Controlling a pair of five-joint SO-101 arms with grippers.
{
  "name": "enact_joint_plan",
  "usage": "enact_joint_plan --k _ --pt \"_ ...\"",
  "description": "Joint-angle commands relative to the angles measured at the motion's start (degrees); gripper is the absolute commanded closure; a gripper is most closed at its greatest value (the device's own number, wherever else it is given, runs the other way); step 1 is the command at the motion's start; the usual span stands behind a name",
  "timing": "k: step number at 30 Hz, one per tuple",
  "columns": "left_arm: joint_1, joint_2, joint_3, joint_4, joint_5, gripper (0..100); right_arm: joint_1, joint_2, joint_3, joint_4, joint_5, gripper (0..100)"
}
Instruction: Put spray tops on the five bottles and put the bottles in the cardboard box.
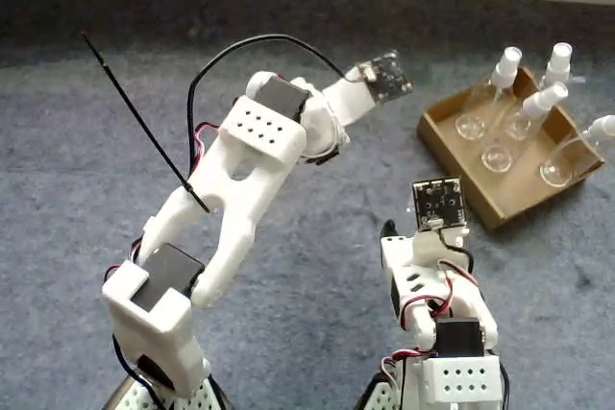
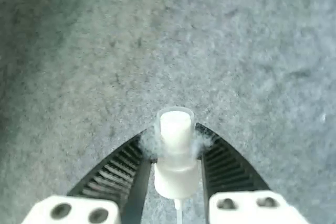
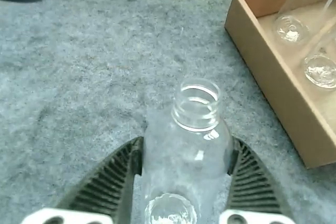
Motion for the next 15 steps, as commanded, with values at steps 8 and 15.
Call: enact_joint_plan --k 8,15 --pt "-6.02 -12.44 -5.05 0.18 18.29 98 -0.66 -0.04 0.13 -9.36 -0.62 85.0" --pt "-8.13 -22.73 -4.7 2.11 23.74 98 -0.84 -0.04 0.13 -16.04 -0.7 85.0"
